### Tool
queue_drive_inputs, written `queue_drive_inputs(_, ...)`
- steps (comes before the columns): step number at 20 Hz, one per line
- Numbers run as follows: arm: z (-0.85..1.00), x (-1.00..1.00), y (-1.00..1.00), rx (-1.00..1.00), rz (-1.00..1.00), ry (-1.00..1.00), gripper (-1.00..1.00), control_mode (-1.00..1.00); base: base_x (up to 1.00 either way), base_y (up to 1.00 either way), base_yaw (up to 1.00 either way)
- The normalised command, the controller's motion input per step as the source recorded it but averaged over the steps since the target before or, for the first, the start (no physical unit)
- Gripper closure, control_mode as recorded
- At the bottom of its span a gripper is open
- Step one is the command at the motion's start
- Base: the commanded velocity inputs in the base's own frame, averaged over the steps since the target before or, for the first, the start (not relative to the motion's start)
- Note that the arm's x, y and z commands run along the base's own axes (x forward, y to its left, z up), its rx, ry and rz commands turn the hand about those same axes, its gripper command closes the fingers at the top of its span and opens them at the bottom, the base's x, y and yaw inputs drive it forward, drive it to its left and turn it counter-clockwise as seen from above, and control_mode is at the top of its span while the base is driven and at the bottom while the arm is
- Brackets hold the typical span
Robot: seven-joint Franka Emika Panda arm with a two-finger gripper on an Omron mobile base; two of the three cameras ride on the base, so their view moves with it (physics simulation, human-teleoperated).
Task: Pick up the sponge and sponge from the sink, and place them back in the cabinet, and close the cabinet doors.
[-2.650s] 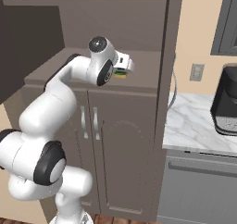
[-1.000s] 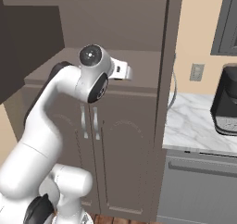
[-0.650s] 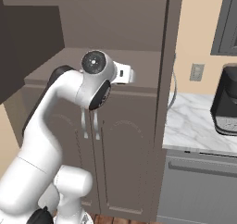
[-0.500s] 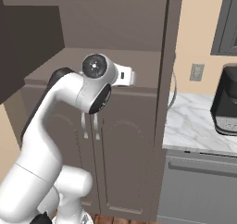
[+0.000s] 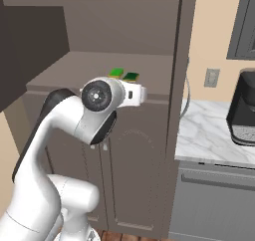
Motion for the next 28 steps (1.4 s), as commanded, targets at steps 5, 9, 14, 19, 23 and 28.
queue_drive_inputs(5, 0.02, -0.45, 0.00, 0.00, 0.00, -0.11, -1.00, -1.00, 0.00, 0.00, 0.00)
queue_drive_inputs(9, 0.01, -0.42, 0.00, 0.00, 0.00, -0.10, -1.00, -1.00, 0.00, 0.00, 0.00)
queue_drive_inputs(14, 0.12, -0.38, 0.00, 0.00, 0.00, -0.07, -1.00, -1.00, 0.00, 0.00, 0.00)
queue_drive_inputs(19, 0.19, -0.34, 0.00, 0.00, 0.00, -0.06, -1.00, -1.00, 0.00, 0.00, 0.00)
queue_drive_inputs(23, 0.25, -0.36, -0.04, 0.00, 0.00, -0.06, -1.00, -1.00, 0.00, 0.00, 0.00)
queue_drive_inputs(28, 0.22, -0.40, -0.06, 0.00, 0.00, -0.07, -1.00, -1.00, 0.00, 0.00, 0.00)
